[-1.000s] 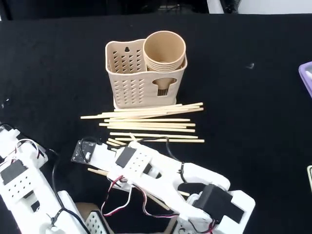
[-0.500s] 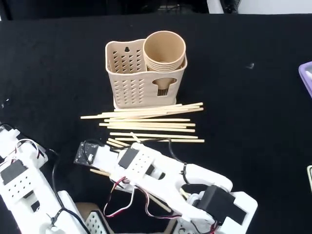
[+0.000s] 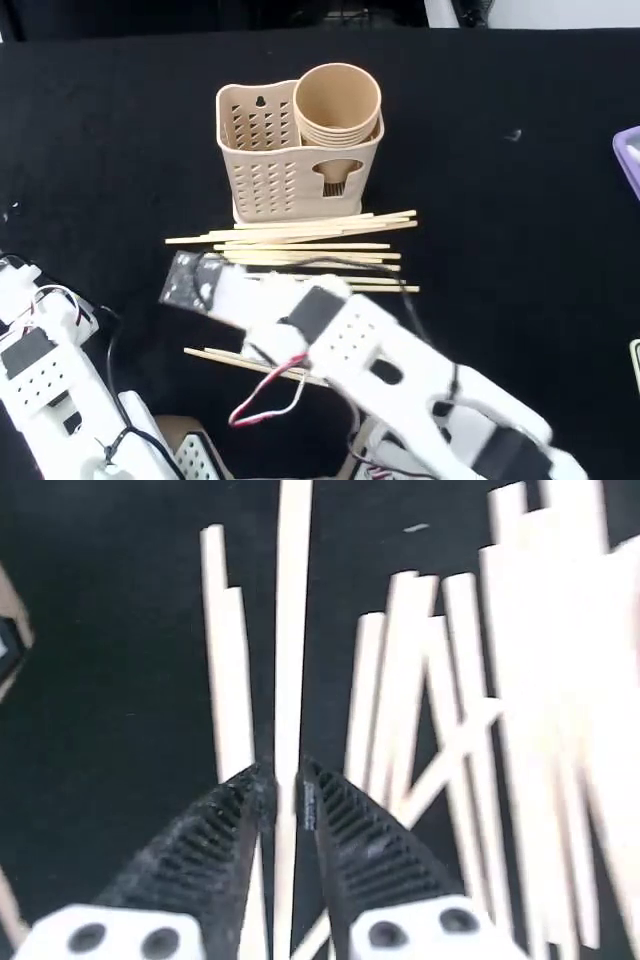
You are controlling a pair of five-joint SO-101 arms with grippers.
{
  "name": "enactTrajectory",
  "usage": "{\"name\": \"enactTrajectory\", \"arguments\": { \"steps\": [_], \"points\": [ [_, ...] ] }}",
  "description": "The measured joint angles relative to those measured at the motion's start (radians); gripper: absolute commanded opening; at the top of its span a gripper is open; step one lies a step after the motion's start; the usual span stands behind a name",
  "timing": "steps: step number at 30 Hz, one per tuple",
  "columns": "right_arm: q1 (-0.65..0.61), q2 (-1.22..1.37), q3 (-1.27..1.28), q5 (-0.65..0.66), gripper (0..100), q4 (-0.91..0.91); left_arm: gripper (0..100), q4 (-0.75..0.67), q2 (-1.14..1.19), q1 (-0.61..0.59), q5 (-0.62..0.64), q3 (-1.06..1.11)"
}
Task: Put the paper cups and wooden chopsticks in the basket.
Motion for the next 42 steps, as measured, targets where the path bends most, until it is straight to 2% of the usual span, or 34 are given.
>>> {"name": "enactTrajectory", "arguments": {
  "steps": [6, 11, 17, 25, 28, 29, 35, 42],
  "points": [
    [0.02, -0.043, 0.066, 0.021, 1.1, -0.005, 16, 0.0, 0.0, 0.0, 0.0, 0.0],
    [-0.075, 0.021, 0.186, 0.014, 1.8, -0.097, 16, 0.0, 0.0, 0.0, 0.0, 0.0],
    [-0.103, 0.189, 0.192, -0.049, 18.4, -0.163, 16, 0.0, 0.0, 0.0, 0.0, 0.0],
    [-0.109, 0.368, 0.11, -0.049, 15.5, -0.164, 16, 0.0, 0.0, 0.0, 0.0, 0.0],
    [-0.106, 0.402, 0.086, -0.049, 2.2, -0.164, 16, 0.0, 0.0, 0.0, 0.0, 0.0],
    [-0.101, 0.405, 0.08, -0.049, 0.7, -0.164, 16, 0.0, 0.0, 0.0, 0.0, 0.0],
    [-0.106, 0.381, 0.058, -0.048, 1.0, -0.157, 16, 0.0, 0.0, 0.0, 0.0, 0.0],
    [-0.084, 0.166, 0.058, -0.046, 1.0, -0.078, 16, 0.0, 0.0, 0.0, 0.0, 0.0]
  ]
}}
